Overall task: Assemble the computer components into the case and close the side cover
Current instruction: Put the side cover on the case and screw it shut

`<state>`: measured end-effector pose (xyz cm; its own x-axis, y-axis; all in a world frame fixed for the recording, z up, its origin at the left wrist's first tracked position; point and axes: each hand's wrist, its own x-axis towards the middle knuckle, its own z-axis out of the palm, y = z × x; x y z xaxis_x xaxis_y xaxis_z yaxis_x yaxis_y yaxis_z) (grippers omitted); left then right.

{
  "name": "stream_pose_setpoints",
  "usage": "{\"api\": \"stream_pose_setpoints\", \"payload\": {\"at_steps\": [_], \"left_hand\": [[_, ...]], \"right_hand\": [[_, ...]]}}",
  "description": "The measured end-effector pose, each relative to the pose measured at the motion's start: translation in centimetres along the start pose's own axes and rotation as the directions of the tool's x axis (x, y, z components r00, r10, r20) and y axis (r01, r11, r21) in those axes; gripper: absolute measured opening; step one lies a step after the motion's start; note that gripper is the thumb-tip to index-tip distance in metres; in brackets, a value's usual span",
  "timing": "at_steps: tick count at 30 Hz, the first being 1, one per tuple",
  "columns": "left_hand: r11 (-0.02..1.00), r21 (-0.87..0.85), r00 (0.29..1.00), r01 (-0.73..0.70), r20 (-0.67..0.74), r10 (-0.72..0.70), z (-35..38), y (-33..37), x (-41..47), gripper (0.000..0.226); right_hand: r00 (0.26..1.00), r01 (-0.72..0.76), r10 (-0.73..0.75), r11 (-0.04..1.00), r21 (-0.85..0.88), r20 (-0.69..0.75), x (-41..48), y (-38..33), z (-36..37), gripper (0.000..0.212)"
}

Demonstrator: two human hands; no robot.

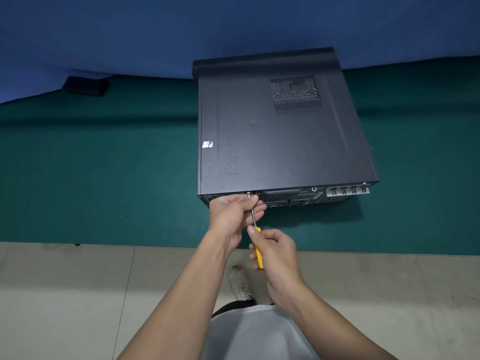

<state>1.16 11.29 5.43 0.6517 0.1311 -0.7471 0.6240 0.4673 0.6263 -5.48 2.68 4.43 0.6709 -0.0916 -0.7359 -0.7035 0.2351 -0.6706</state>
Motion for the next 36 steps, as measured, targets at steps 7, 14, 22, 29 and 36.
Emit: {"api": "stream_pose_setpoints", "payload": {"at_steps": [7, 14, 22, 29, 36], "left_hand": [[0.998, -0.017, 0.994, 0.054, 0.097, -0.052, -0.6, 0.5, 0.0, 0.011], [0.994, -0.108, 0.999, 0.034, 0.006, -0.034, -0.3, 0.0, -0.1, 0.016], [0.990, -0.072, 0.991, 0.118, 0.068, -0.113, -0.9, 1.3, 0.2, 0.038], [0.993, -0.048, 0.995, 0.104, 0.019, -0.103, -0.4, 1.3, 0.3, 0.032], [0.995, -0.044, 0.996, 0.093, 0.010, -0.093, -0.3, 1.1, 0.3, 0.033]], "right_hand": [[0.940, -0.310, 0.202, 0.845, 0.435, 0.276, 0.2, -0.5, 0.5, 0.035], [0.966, 0.198, -0.248, 0.897, -0.395, -0.079, -0.2, 0.3, 0.7, 0.028], [0.860, -0.480, 0.192, 0.616, 0.625, 0.472, 0.5, -0.2, 0.6, 0.027], [0.992, -0.124, 0.108, 0.945, 0.303, 0.068, -0.6, -0.5, 1.1, 0.029], [0.864, 0.335, -0.501, 0.642, -0.690, -0.046, -0.5, 0.6, 1.9, 0.024]]}}
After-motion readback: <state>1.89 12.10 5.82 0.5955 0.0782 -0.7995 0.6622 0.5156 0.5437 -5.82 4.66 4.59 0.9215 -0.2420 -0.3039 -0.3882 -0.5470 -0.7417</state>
